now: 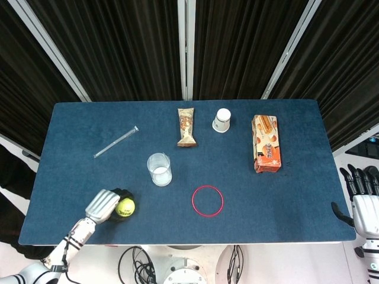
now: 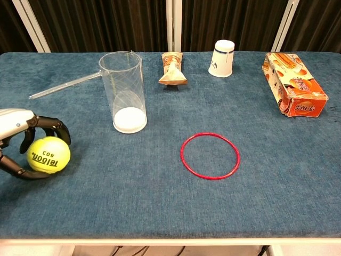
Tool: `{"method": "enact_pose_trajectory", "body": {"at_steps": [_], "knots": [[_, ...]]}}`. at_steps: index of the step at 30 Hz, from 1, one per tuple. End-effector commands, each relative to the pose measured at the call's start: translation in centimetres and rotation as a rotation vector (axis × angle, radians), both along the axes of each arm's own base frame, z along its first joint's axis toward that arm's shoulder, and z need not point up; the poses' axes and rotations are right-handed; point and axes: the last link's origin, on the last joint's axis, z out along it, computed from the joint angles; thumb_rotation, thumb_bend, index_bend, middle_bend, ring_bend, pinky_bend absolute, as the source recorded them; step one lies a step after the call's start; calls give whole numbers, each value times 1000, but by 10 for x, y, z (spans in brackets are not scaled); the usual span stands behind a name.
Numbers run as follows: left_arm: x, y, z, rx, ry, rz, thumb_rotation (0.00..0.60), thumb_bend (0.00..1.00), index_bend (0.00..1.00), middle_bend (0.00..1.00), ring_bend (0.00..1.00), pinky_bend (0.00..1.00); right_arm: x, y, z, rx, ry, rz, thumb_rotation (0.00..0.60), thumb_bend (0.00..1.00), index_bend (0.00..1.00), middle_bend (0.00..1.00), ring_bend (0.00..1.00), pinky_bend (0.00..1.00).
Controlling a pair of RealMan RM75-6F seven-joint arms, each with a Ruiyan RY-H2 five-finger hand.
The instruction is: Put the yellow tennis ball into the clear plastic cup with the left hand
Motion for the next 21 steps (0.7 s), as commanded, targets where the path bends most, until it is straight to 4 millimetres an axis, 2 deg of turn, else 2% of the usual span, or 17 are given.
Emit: {"method": "enact_pose_trajectory", "body": {"at_steps": [1,4,6,10,15,21], "knots": [[1,1,-1,20,-13,-7,600,203,504,518,478,738,0,0,0,0,-1,-1,600,236,0,0,0,0],[3,3,5,39,-12,-19,600,204,518,536,503,755,-1,0,0,-2,-2,0,600,236,0,0,0,0],[6,6,16,77,-15,-30,600,203,521,538,510,765,-1,0,1,-4,-1,0,600,236,0,0,0,0],[10,19,49,175,28,-47,600,203,528,546,528,790,0,0,2,-8,-2,5,600,236,0,0,0,0],[37,45,94,291,48,-86,600,202,541,557,553,804,3,1,3,-5,0,15,600,236,0,0,0,0],[77,75,118,353,64,-162,600,202,556,583,557,804,7,1,4,-12,9,25,600,236,0,0,0,0]]}}
